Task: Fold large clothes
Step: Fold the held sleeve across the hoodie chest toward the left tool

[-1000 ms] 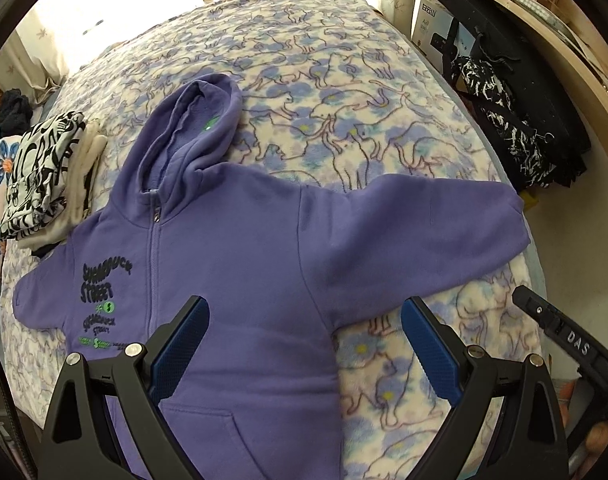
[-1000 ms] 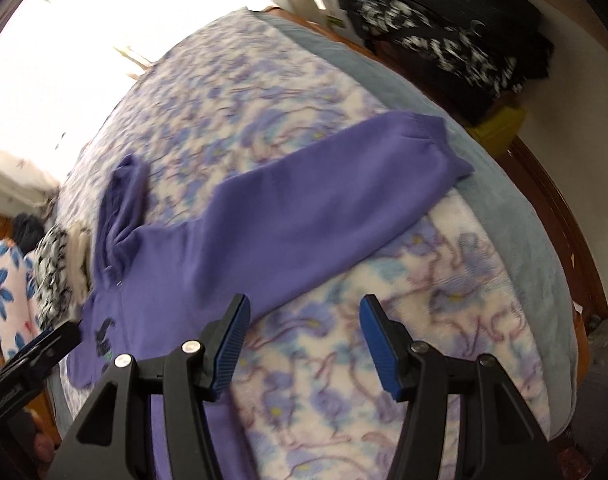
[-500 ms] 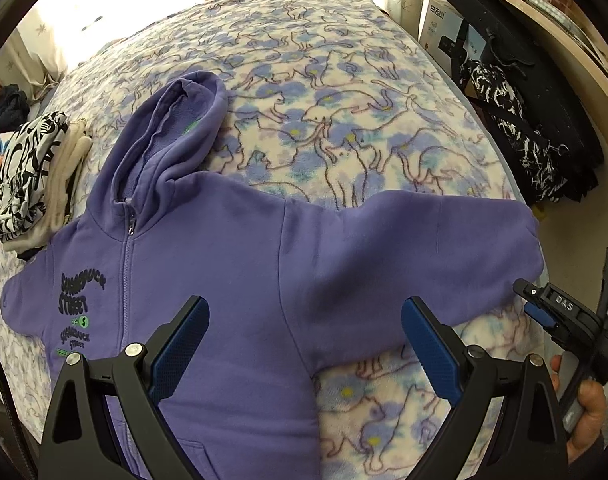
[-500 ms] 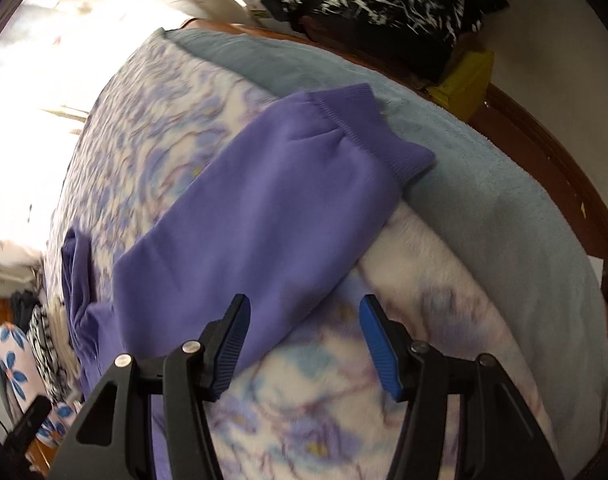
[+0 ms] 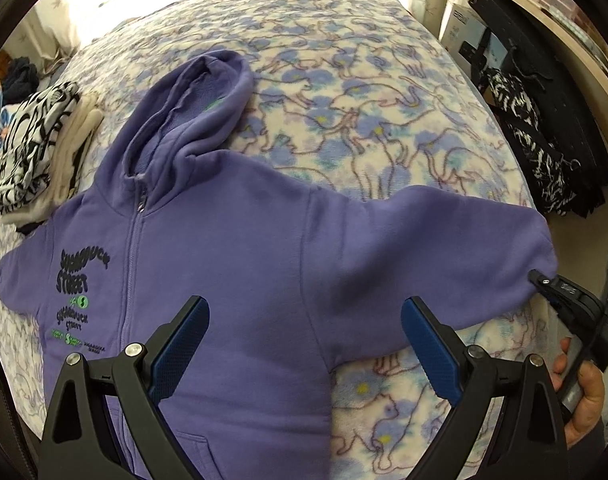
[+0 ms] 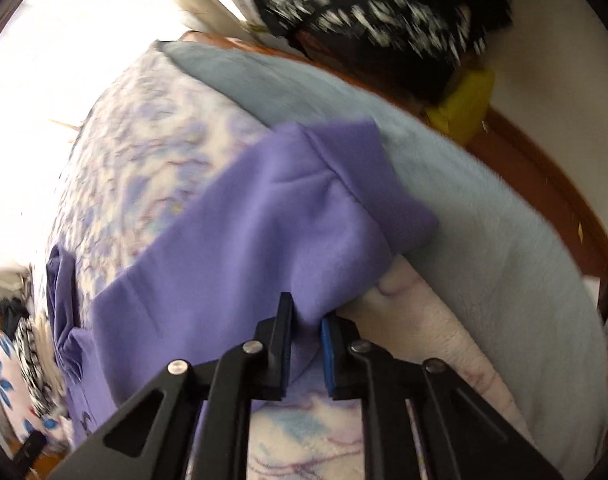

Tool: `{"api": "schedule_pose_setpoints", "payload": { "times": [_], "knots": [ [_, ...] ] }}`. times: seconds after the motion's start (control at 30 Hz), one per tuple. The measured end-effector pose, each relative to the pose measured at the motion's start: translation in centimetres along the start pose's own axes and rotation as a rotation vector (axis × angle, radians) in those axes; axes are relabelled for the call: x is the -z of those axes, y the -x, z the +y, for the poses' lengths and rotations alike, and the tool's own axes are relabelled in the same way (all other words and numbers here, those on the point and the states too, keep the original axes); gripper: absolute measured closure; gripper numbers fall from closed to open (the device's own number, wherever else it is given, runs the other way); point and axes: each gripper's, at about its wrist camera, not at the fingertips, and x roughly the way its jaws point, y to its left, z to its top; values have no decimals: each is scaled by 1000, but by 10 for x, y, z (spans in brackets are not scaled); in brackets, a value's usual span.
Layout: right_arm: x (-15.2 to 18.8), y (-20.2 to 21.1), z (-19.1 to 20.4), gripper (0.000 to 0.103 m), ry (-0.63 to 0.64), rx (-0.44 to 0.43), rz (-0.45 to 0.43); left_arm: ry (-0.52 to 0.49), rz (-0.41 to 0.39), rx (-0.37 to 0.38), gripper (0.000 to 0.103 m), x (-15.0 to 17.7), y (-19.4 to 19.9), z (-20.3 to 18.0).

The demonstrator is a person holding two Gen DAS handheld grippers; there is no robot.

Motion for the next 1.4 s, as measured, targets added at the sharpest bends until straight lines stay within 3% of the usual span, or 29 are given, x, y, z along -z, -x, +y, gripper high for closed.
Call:
{"api": "schedule_pose_setpoints", "payload": {
  "times": [0.23, 0.4, 0.6, 0.73, 0.87, 1.0, 1.1, 1.27, 1.4],
  "knots": [
    [15, 75, 77, 93, 245, -135, -147, 108, -7, 11, 7, 10, 11, 53],
    [48, 101, 149, 93, 450, -222, -166, 194, -24, 42, 7, 23, 17, 105],
    [127, 86, 232, 93, 693, -227, -124, 331, -48, 163, 7, 43, 6, 177],
    [189, 47, 265, 90, 789, -184, -63, 324, -12, 162, 7, 52, -19, 209],
    [238, 0, 278, 87, 812, -108, 29, 267, 41, 185, 7, 61, -50, 226],
    [270, -32, 275, 84, 809, -36, 93, 275, 86, 215, 7, 74, -74, 234],
    [276, -29, 268, 76, 788, -58, 93, 299, 110, 301, 7, 83, -87, 234],
    [271, -9, 249, 76, 734, -95, 75, 317, 125, 408, 7, 90, -103, 221],
    [265, 4, 239, 76, 694, -106, 59, 353, 146, 486, 14, 89, -117, 209]
  ]
}}
